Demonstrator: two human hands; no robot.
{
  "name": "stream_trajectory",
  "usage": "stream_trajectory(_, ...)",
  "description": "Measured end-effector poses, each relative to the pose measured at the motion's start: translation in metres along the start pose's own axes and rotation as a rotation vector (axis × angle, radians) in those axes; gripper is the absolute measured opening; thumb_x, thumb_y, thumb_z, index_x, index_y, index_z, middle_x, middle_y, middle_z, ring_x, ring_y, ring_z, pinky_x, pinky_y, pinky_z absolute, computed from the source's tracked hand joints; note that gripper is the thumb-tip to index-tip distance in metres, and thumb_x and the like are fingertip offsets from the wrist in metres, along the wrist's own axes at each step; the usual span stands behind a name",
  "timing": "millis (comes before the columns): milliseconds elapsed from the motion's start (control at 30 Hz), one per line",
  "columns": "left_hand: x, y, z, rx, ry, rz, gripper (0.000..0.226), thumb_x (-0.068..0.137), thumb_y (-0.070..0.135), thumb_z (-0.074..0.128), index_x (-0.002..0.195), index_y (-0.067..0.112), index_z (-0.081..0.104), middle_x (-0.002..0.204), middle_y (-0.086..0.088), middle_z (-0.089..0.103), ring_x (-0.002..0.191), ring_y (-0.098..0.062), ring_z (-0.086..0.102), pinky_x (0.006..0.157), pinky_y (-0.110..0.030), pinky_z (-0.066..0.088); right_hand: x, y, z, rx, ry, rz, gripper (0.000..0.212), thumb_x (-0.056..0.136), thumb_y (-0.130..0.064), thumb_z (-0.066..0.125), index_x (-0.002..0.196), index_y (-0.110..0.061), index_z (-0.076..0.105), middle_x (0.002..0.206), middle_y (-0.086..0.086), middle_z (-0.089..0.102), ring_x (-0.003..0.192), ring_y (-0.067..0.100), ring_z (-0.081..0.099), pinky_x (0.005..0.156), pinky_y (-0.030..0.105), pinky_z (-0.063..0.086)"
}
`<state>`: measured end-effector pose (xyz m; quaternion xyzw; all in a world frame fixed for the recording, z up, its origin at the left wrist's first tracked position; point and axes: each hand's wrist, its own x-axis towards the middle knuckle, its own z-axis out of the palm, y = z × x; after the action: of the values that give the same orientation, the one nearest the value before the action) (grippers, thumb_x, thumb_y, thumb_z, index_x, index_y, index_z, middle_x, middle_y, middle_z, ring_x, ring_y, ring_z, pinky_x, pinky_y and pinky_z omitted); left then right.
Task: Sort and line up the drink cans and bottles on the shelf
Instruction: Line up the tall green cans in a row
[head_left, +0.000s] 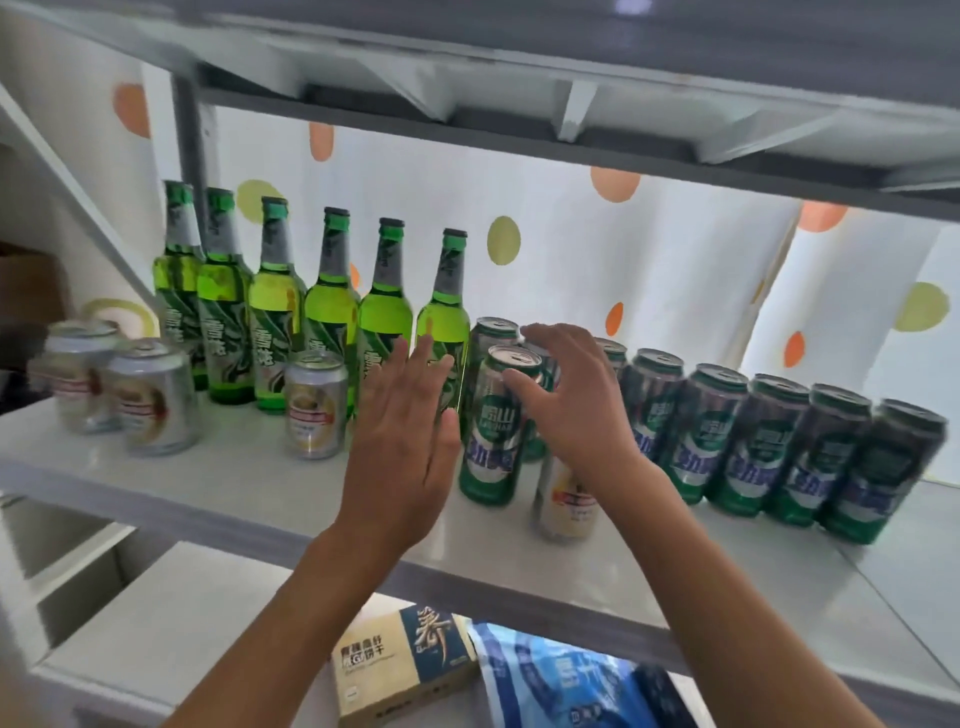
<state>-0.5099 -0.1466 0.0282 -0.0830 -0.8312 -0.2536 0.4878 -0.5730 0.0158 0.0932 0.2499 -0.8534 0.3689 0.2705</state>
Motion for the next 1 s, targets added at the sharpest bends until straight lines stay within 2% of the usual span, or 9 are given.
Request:
stream_trajectory(67,-0.003,-0.005,0.003,-0.069,-0.009,-0.01,0.047,0.099,0.028,0.033,0.141,0.011,0.046,0.157,-0.003,0.031,0.149,-0.015,0.015,0.12,-0.041,0.016,0.006,-0.002,0.001,-0.027,-0.032,0.033,0.034,0.083,-0.048,0.073,0.114,-0.035,0.063,0.124,-0.013,0.053,0.119,0.008,0.047,0.095,0.024,0.033)
stream_trajectory(167,-0.003,-0.011,0.007,-0.126,-0.017,0.049,0.042,0.098,0.024,0.035,0.135,0.009,0.051,0.153,-0.005,0.039,0.147,-0.016,0.022,0.118,-0.044,0.023,0.008,-0.007,0.006,-0.08,-0.052,0.031,0.024,0.079,-0.05,0.073,0.093,-0.037,0.059,0.113,-0.013,0.055,0.109,0.01,0.05,0.084,0.025,0.035)
stream_trajectory(300,0.003,-0.017,0.008,-0.151,-0.014,0.065,0.042,0.098,0.024,0.035,0.132,0.007,0.052,0.15,-0.007,0.042,0.146,-0.019,0.024,0.116,-0.048,0.025,0.007,-0.016,0.011,-0.064,-0.067,0.052,0.035,0.072,-0.047,0.079,0.089,-0.034,0.052,0.1,-0.013,0.056,0.09,0.008,0.053,0.067,0.021,0.036)
stream_trajectory(433,0.003,-0.021,0.011,-0.156,0.0,0.068,0.041,0.098,0.025,0.034,0.132,0.009,0.051,0.149,-0.006,0.043,0.146,-0.017,0.024,0.116,-0.046,0.025,0.003,-0.019,0.016,-0.058,-0.07,0.041,0.045,0.069,-0.042,0.084,0.089,-0.03,0.046,0.098,-0.012,0.05,0.084,-0.001,0.044,0.063,0.019,0.032)
stream_trajectory(533,-0.002,-0.021,0.015,-0.156,-0.012,0.064,0.042,0.098,0.026,0.034,0.133,0.009,0.05,0.148,-0.007,0.044,0.146,-0.018,0.024,0.115,-0.05,0.026,0.002,-0.023,0.017,-0.059,-0.076,0.033,0.043,0.07,-0.032,0.084,0.087,-0.029,0.045,0.095,-0.011,0.051,0.08,0.003,0.047,0.059,0.018,0.032)
stream_trajectory(633,-0.009,-0.023,0.017,-0.173,-0.029,0.074,0.045,0.098,0.026,0.034,0.138,0.008,0.046,0.15,-0.007,0.041,0.147,-0.016,0.022,0.115,-0.051,0.026,-0.001,-0.024,0.018,0.031,-0.047,0.031,0.042,0.066,-0.025,0.086,0.079,-0.029,0.046,0.085,-0.01,0.06,0.07,0.001,0.054,0.054,0.017,0.039)
stream_trajectory(733,-0.017,-0.026,0.015,-0.162,-0.022,0.103,0.048,0.098,0.027,0.036,0.143,0.01,0.04,0.153,-0.007,0.037,0.147,-0.016,0.02,0.117,-0.049,0.024,-0.008,-0.024,0.018,0.137,0.019,0.043,0.043,0.058,-0.024,0.089,0.073,-0.029,0.049,0.078,-0.012,0.066,0.066,0.0,0.061,0.056,0.016,0.047)
stream_trajectory(833,-0.016,-0.027,0.007,-0.175,-0.026,0.067,0.052,0.098,0.029,0.036,0.148,0.013,0.034,0.157,-0.005,0.03,0.148,-0.016,0.019,0.119,-0.041,0.021,-0.015,-0.029,0.015,0.198,0.037,0.034,0.044,0.056,-0.026,0.091,0.072,-0.032,0.051,0.085,-0.019,0.069,0.069,0.001,0.066,0.058,0.017,0.053)
stream_trajectory(1000,-0.004,-0.012,-0.014,-0.196,-0.133,0.032,0.05,0.1,0.036,0.037,0.147,0.021,0.032,0.155,-0.001,0.033,0.143,-0.017,0.029,0.114,-0.042,0.03,-0.028,-0.044,-0.008,0.248,0.051,0.034,0.041,0.057,-0.026,0.092,0.077,-0.027,0.057,0.093,-0.014,0.07,0.083,0.007,0.07,0.072,0.035,0.062)
